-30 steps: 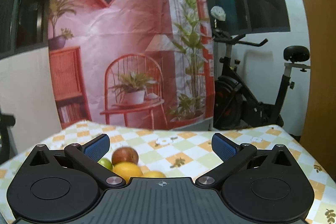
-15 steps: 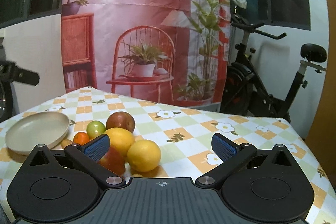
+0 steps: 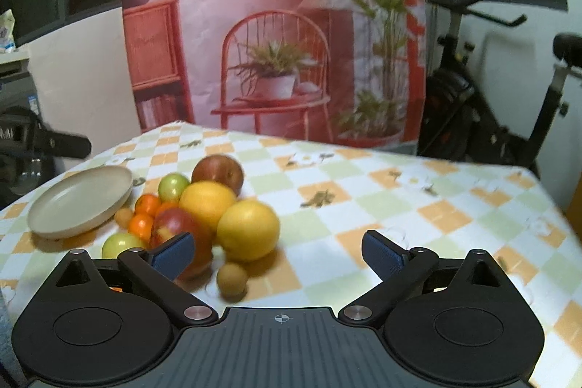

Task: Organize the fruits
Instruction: 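Move both tools forward toward the fruit pile beside the plate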

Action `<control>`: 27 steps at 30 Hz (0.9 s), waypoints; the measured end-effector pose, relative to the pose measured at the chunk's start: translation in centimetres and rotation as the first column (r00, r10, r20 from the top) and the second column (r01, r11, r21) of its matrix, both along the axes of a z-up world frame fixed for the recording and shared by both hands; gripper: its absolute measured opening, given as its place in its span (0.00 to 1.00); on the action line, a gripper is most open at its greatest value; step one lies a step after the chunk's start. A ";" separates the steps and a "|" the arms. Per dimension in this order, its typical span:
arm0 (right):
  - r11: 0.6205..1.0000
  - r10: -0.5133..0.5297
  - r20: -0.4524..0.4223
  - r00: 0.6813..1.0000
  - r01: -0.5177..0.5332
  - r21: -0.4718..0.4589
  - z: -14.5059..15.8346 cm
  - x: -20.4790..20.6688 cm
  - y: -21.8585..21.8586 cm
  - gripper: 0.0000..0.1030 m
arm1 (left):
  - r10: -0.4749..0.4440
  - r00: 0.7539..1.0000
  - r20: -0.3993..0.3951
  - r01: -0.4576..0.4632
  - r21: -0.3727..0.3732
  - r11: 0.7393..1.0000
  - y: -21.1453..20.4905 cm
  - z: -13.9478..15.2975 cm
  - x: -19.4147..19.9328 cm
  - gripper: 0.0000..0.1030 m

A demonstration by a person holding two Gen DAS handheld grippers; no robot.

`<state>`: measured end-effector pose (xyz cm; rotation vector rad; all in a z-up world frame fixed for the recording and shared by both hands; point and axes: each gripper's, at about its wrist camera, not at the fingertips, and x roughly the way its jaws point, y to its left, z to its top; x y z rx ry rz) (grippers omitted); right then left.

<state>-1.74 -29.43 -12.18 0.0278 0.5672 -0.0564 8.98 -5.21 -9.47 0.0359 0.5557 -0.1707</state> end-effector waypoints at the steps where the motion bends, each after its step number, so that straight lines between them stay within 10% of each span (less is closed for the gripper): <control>1: 1.000 0.010 -0.004 1.000 -0.010 0.005 -0.4 0.0 0.1 0.95 | -0.001 1.000 -0.011 0.002 0.012 1.000 0.0 -0.4 0.0 0.82; 15: 0.993 0.115 -0.015 0.993 -0.114 0.037 -2.8 1.7 2.5 0.58 | 0.057 0.996 -0.065 -0.052 0.068 0.996 0.6 -1.4 -0.2 0.73; 27: 0.980 0.176 -0.012 0.984 -0.174 0.091 -3.0 1.0 5.1 0.54 | 0.047 0.997 -0.058 -0.040 0.119 0.992 0.4 -1.7 -0.5 0.72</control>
